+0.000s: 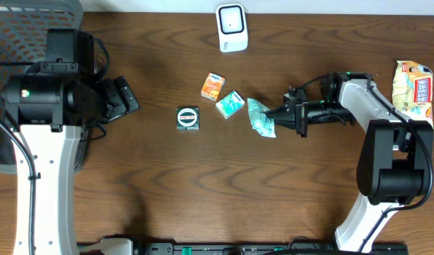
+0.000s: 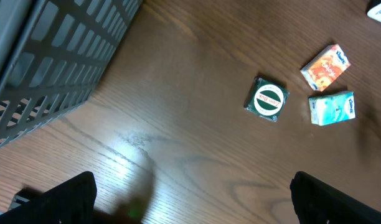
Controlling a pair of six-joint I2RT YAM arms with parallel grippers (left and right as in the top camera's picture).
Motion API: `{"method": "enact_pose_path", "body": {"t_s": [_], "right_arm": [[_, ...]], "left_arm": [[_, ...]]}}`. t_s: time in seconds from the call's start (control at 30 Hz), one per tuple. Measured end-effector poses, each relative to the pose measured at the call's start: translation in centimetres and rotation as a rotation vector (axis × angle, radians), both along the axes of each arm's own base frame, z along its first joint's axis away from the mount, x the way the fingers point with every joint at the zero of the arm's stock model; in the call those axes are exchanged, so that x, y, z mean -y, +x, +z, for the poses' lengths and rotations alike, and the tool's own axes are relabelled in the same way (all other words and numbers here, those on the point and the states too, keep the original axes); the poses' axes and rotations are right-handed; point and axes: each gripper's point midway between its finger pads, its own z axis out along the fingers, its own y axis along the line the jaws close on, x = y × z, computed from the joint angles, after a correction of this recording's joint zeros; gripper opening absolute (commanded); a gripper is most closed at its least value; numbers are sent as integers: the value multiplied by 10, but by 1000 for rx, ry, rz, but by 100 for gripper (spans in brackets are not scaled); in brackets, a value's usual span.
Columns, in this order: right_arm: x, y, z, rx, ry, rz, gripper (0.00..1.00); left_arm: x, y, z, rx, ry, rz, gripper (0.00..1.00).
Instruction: Scan the item barcode
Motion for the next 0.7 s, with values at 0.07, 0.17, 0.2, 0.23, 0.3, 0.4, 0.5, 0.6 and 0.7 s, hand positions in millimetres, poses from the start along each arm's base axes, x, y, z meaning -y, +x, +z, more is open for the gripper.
{"method": "enact_pose_path", "body": {"t_s": [0.07,0.17,0.2,0.23,0.3,0.4,0.5,0.6,0.7], "right_arm": [[-1,-4,8,-36,29,-9,1],[-1,-12,18,-94,50,-15,1],[-1,-15,21,-118,54,-16,1],[-1,-19,26,-140,60,-17,1],[-1,-20,29,-122,71,-21,1],[-1,-20,30,-81,77,-20,1],[-1,-20,30,-61,78,-18,1],[-2,-20,30,-54,79,-18,1],[-2,-21,31,-39,77,-12,1]], "left_arm": [[0,0,0,0,0,0,98],[0,0,0,0,0,0,98],[0,0,0,0,0,0,98],[0,0,0,-1,0,0,98],[0,0,0,-1,0,0,98],[0,0,0,0,0,0,98],[0,0,0,0,0,0,98],[0,0,0,0,0,0,98],[0,0,0,0,0,0,98]]}}
